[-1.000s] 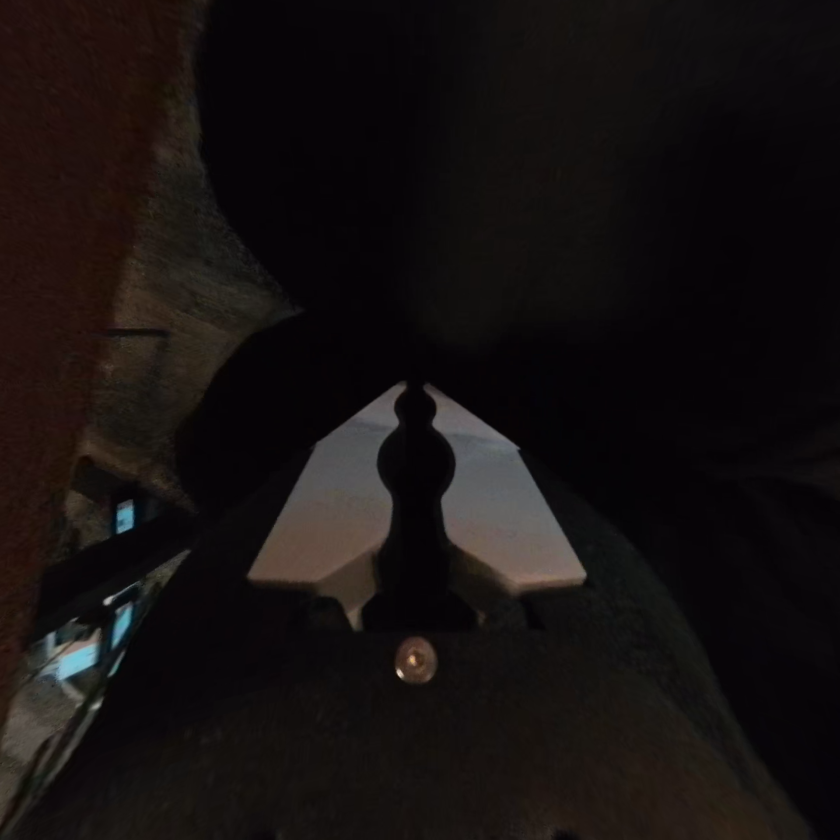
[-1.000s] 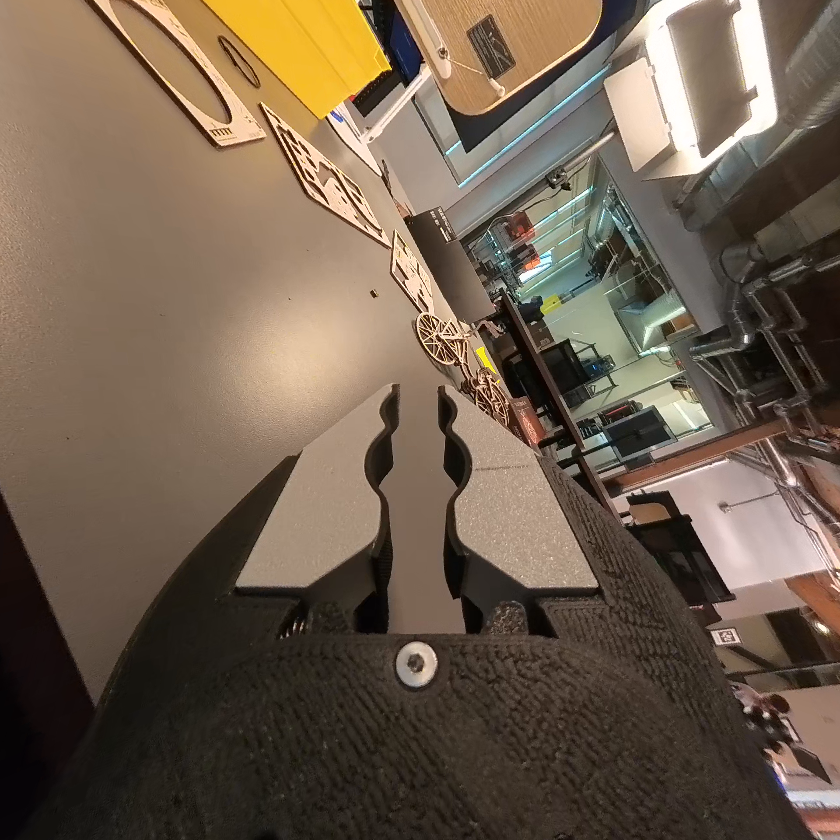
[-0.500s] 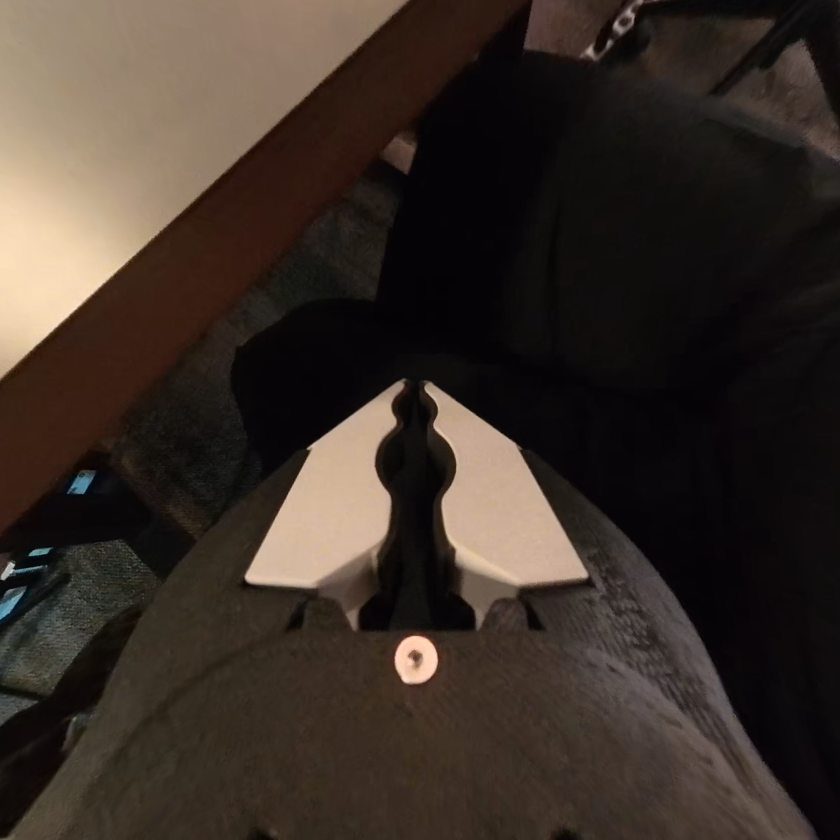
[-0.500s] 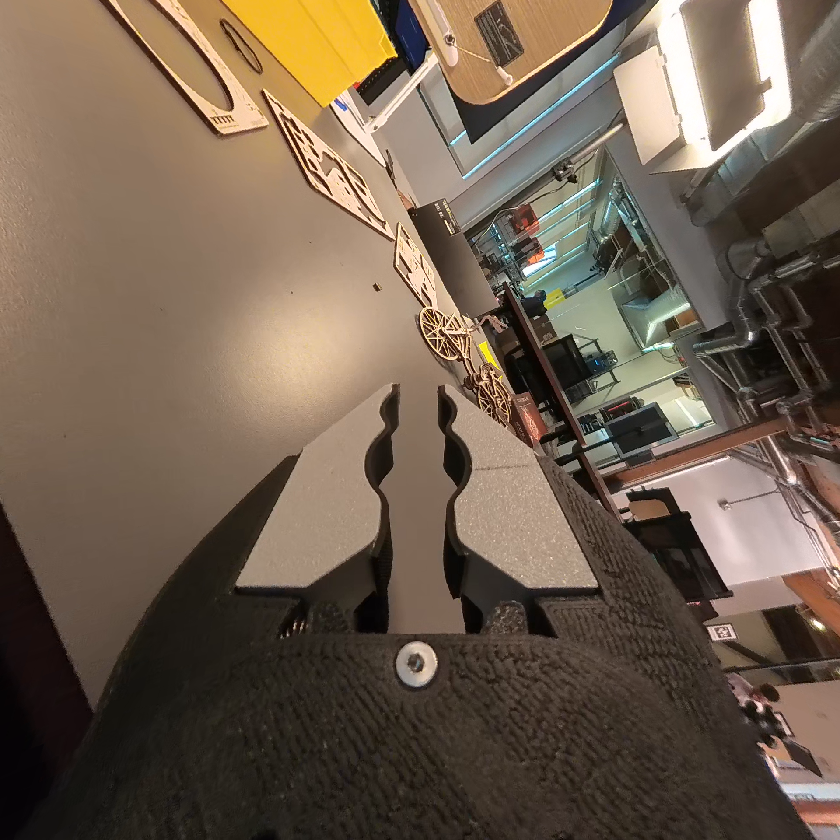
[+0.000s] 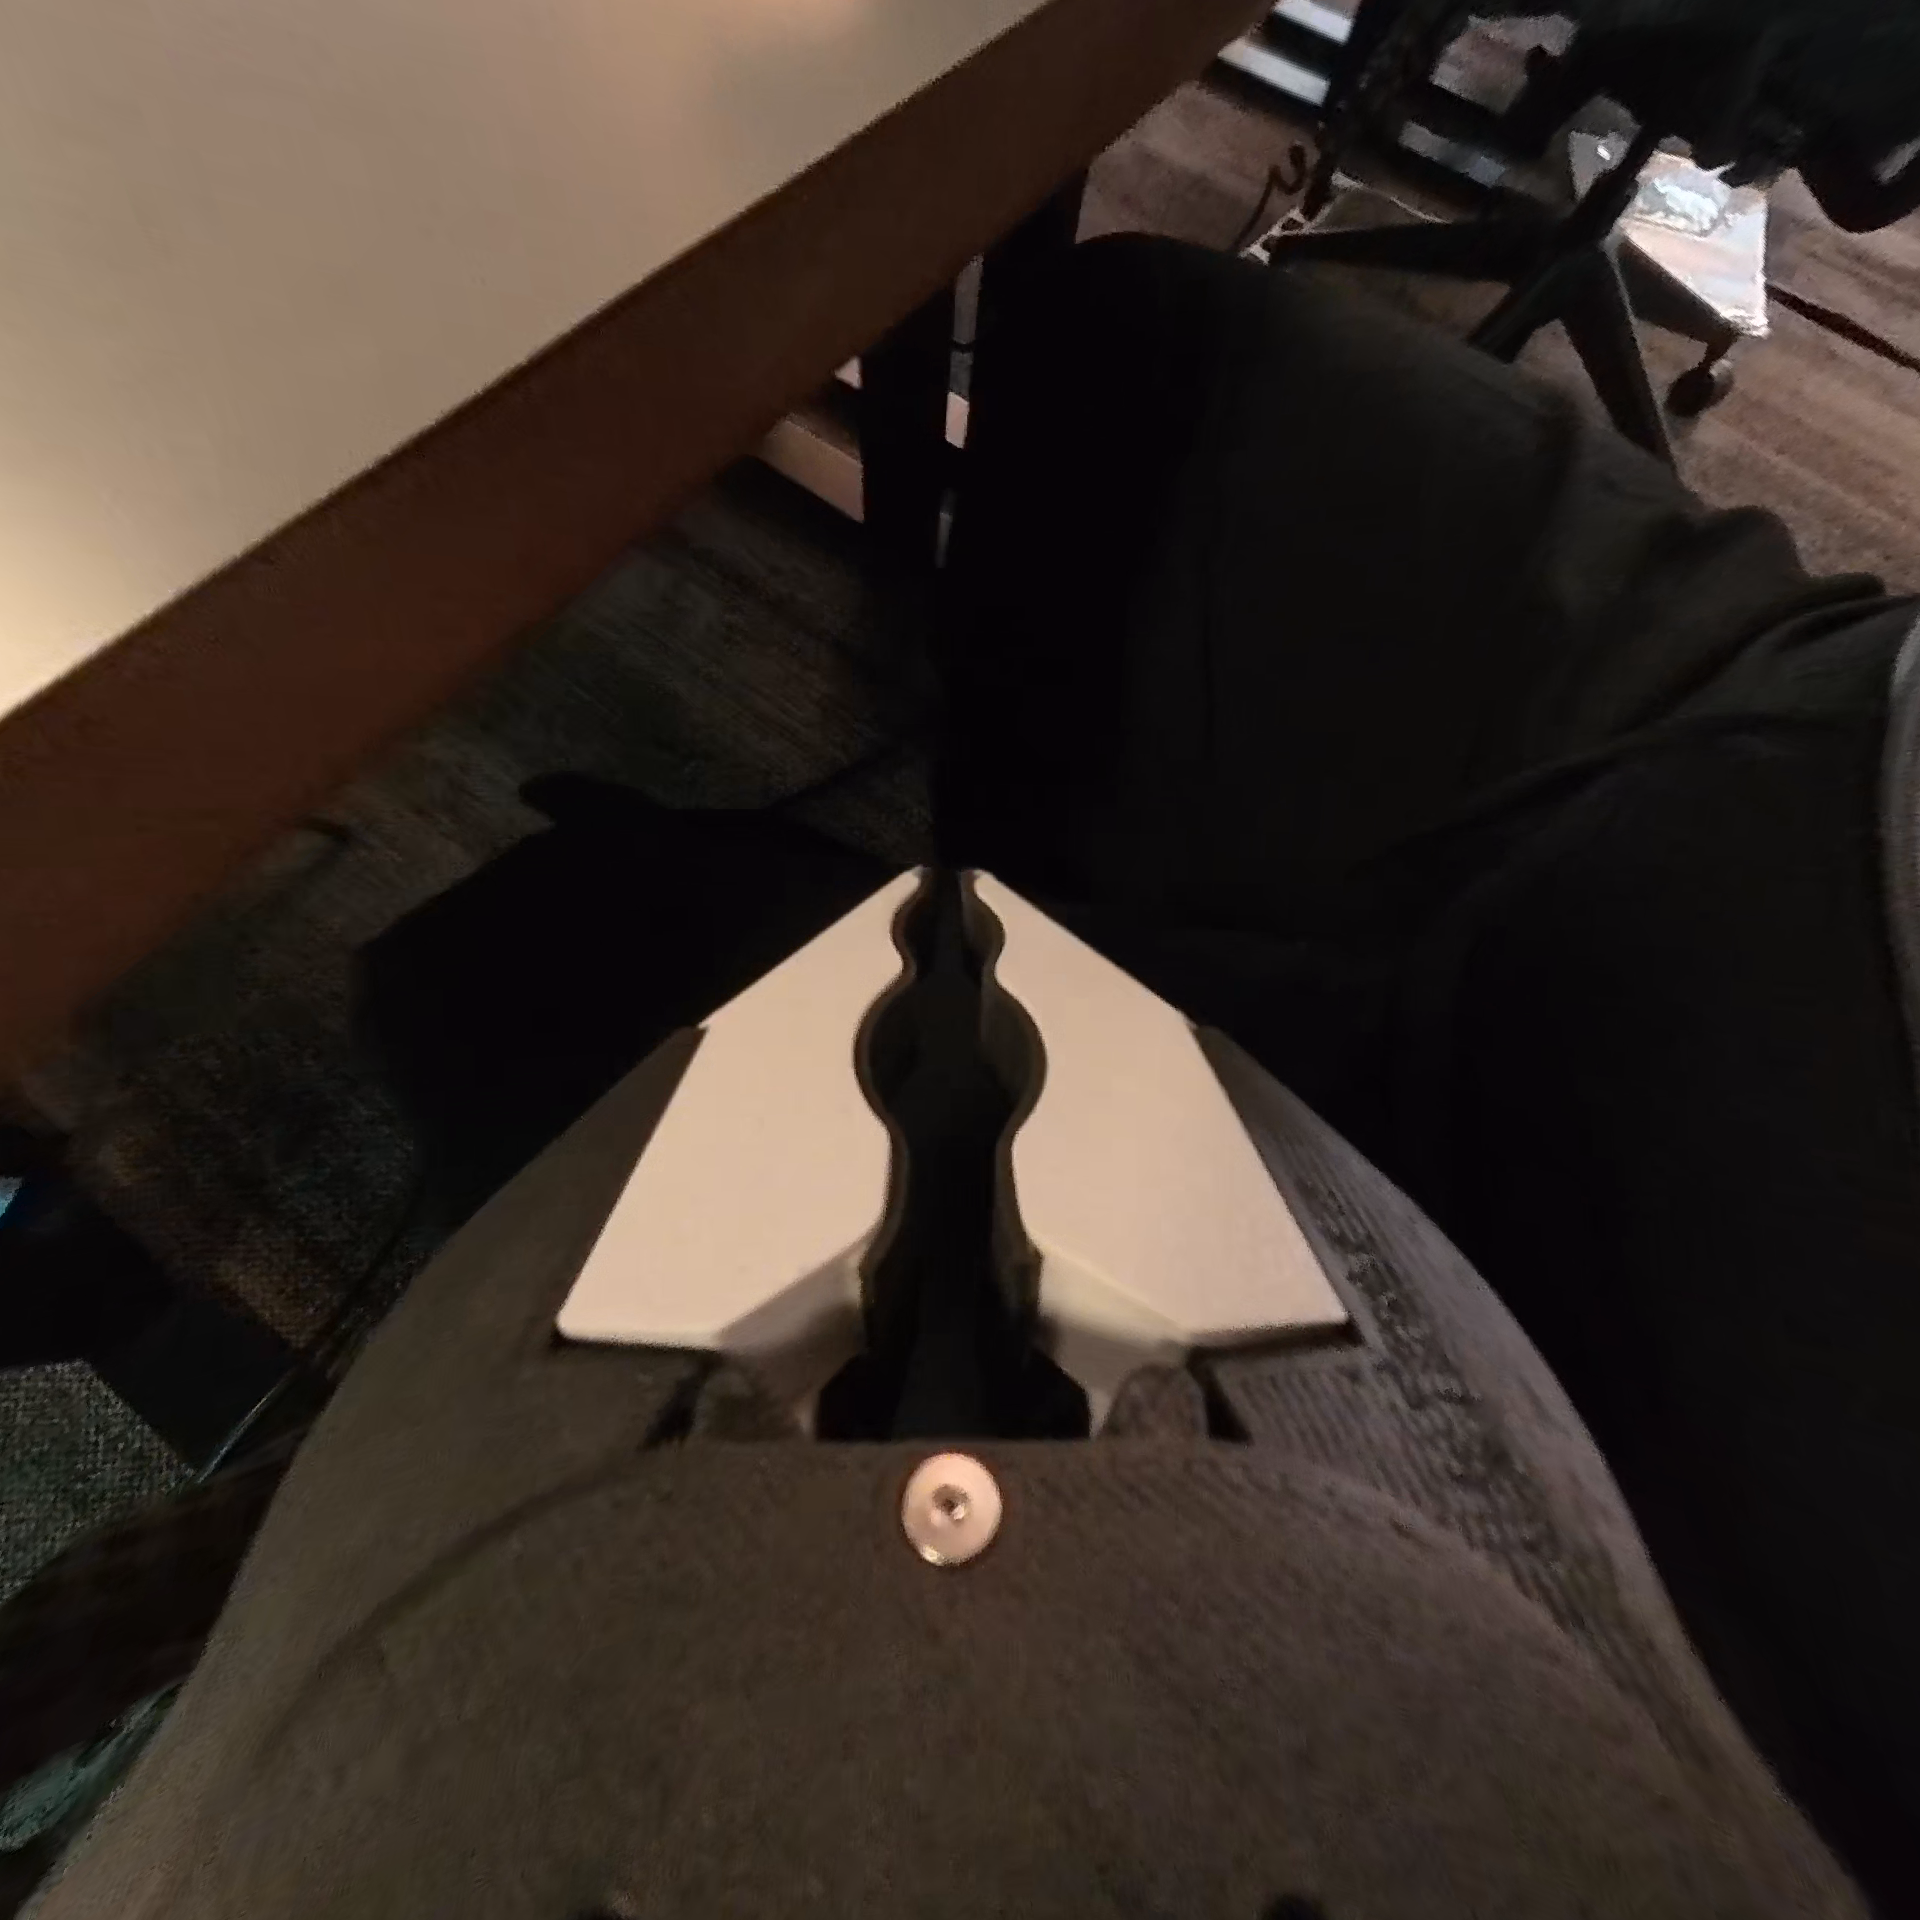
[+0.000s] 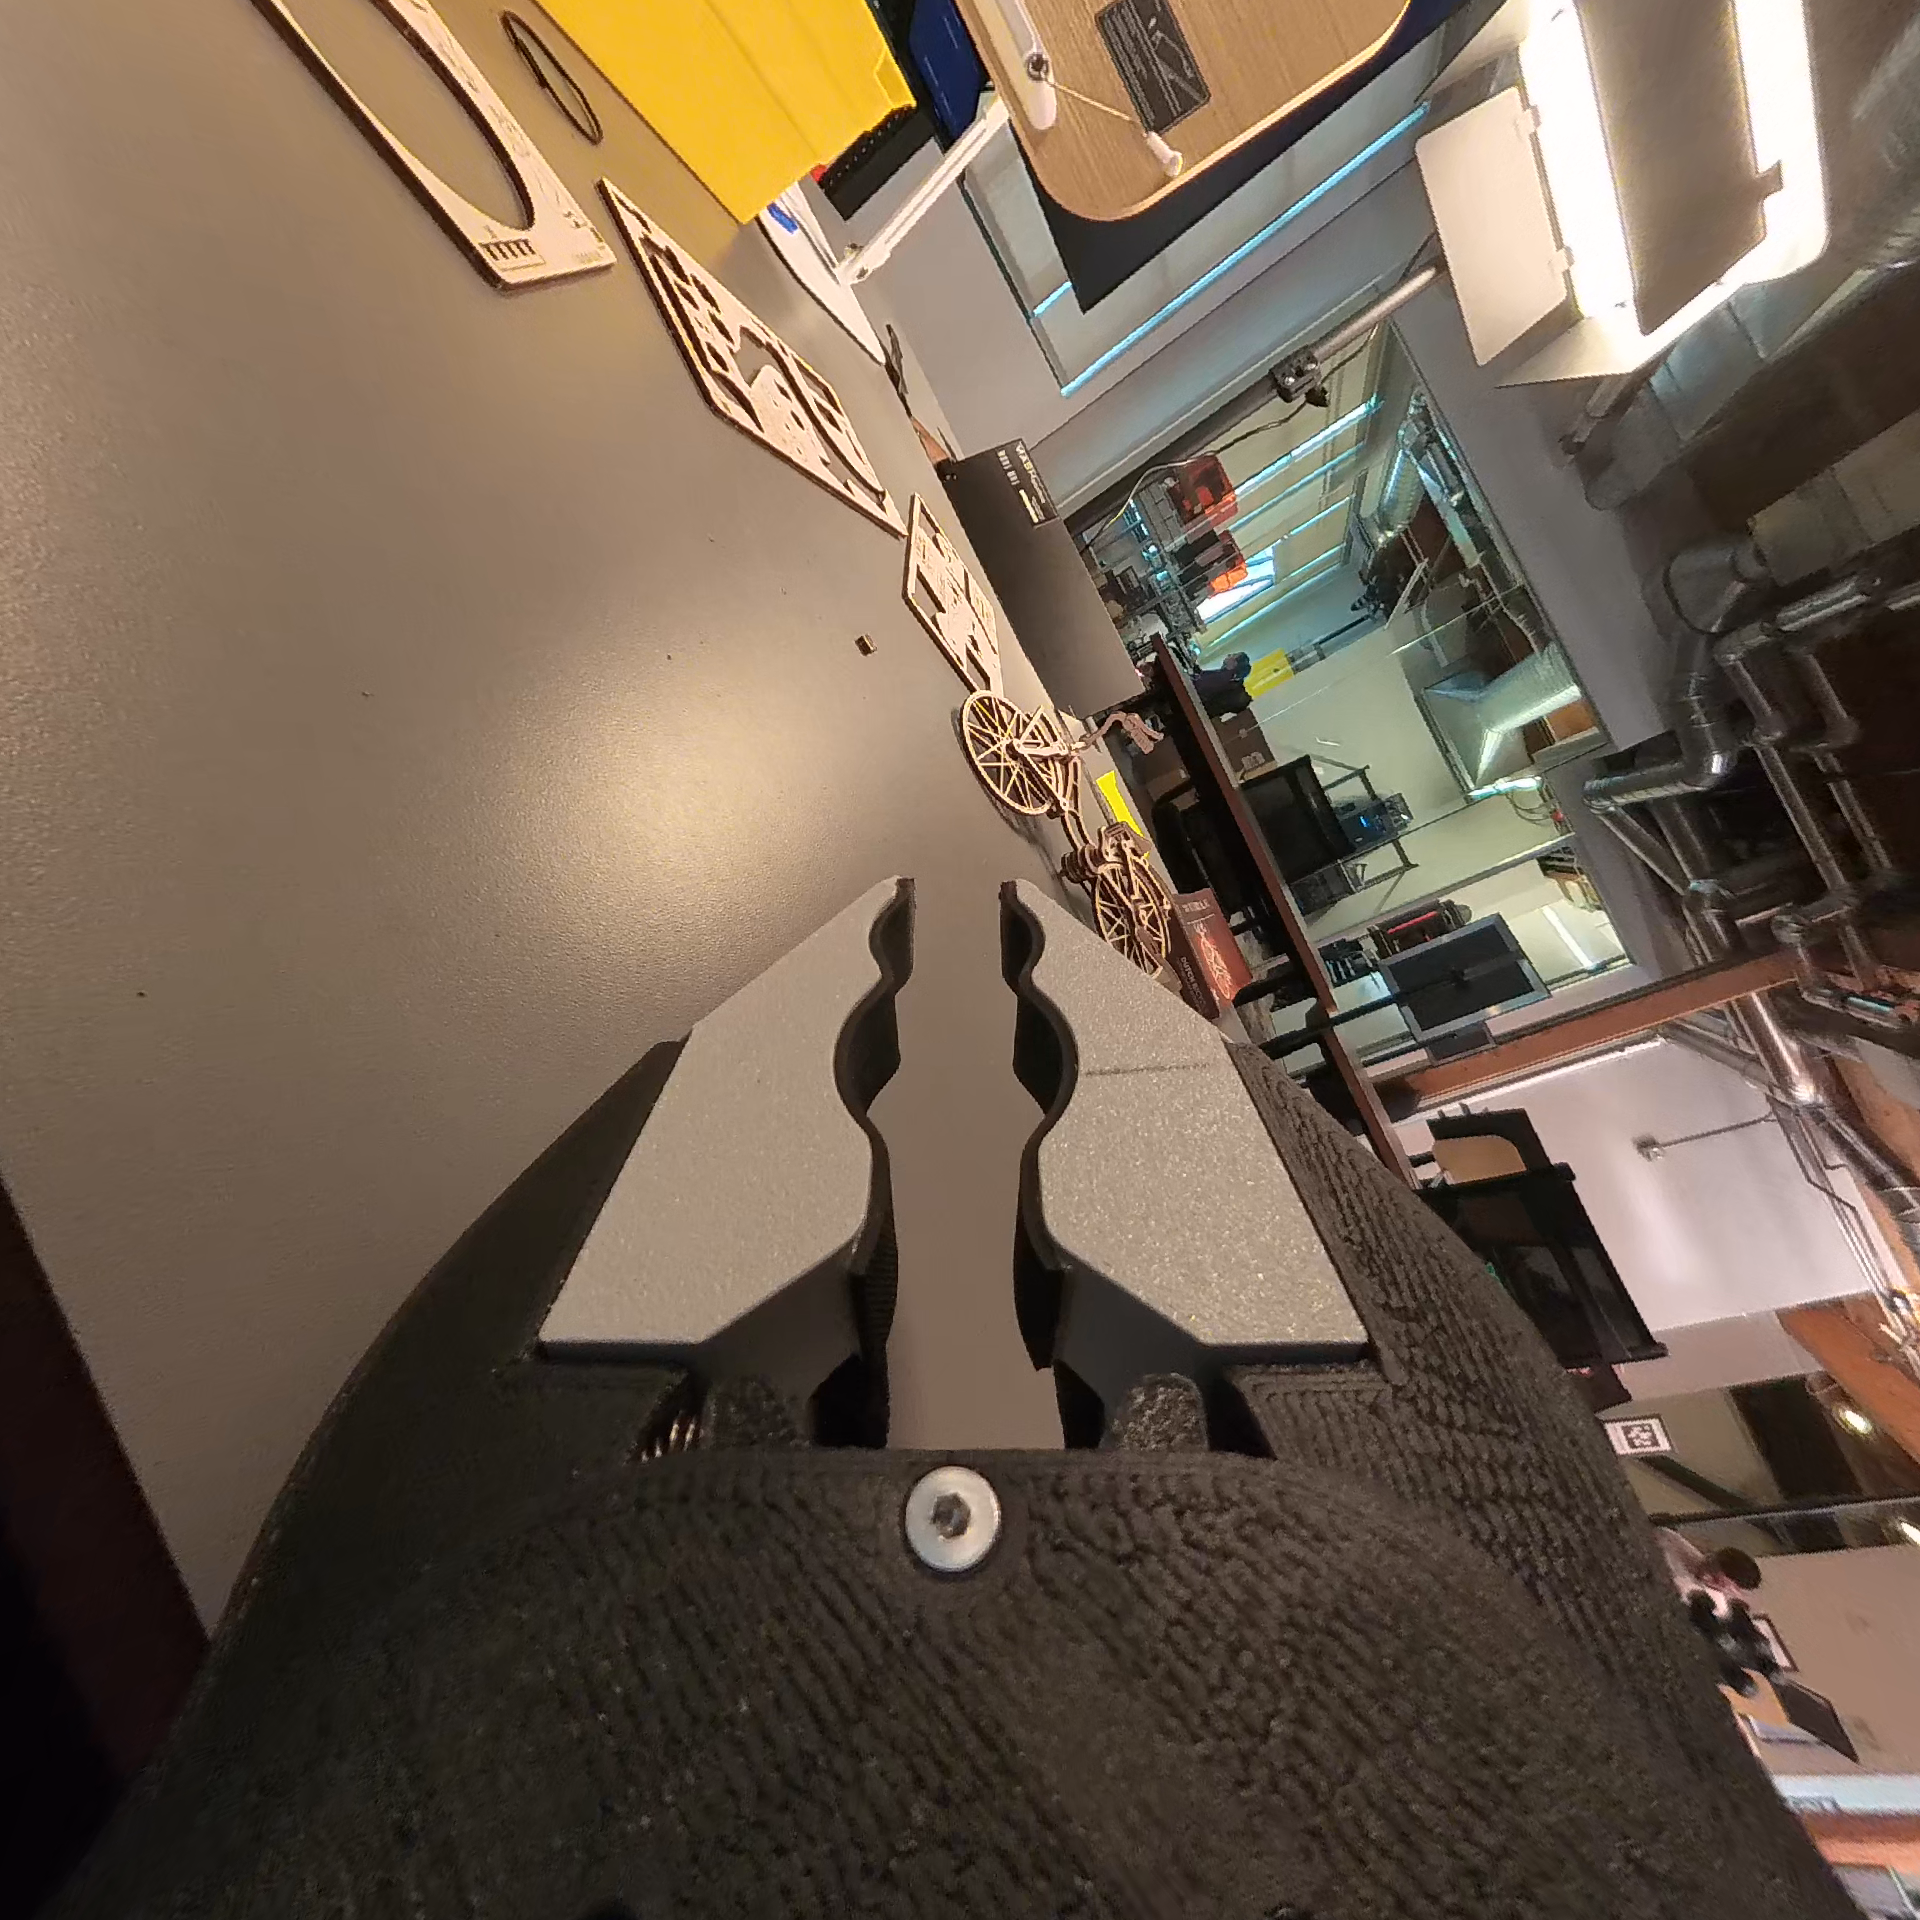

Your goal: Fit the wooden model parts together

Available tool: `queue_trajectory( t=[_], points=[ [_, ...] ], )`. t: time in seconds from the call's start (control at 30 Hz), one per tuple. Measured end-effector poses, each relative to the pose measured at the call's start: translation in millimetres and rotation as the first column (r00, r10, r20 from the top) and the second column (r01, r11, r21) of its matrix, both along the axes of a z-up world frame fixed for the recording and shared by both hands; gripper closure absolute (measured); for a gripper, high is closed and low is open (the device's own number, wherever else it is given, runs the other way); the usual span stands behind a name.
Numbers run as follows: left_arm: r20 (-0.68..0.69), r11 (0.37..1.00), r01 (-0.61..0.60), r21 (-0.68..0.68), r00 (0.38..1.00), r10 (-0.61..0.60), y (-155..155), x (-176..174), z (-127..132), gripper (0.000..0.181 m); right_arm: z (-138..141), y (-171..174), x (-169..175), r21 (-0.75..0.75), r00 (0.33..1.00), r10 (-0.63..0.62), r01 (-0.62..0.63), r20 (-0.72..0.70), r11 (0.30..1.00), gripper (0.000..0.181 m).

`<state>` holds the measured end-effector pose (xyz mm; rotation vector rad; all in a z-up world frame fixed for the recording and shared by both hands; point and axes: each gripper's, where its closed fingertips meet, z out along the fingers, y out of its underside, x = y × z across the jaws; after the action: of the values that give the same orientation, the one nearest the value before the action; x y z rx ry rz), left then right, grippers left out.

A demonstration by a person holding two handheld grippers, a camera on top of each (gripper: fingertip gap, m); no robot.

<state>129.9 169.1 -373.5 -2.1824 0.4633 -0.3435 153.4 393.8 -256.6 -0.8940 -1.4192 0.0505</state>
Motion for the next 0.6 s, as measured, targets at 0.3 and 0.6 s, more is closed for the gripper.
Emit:
queue_trajectory(
  t=[0.3, 0.6],
  points=[
    [-0.041, 0.997, 0.077, 0.011, 0.996, -0.077, -1.5, 15.8, -3.0, 0.180, 22.4, -48.2, 14.0, -0.026, 0.973, 0.190, -0.195, -0.129, 0.980, 0.166],
    [0.025, 0.998, 0.005, 0.057, 1.000, -0.007, 0.8, -2.7, 4.8, 0.181, -136.7, -170.6, 64.8, -0.409, 0.850, 0.440, -0.306, 0.289, 0.860, 0.171]
  ],
)
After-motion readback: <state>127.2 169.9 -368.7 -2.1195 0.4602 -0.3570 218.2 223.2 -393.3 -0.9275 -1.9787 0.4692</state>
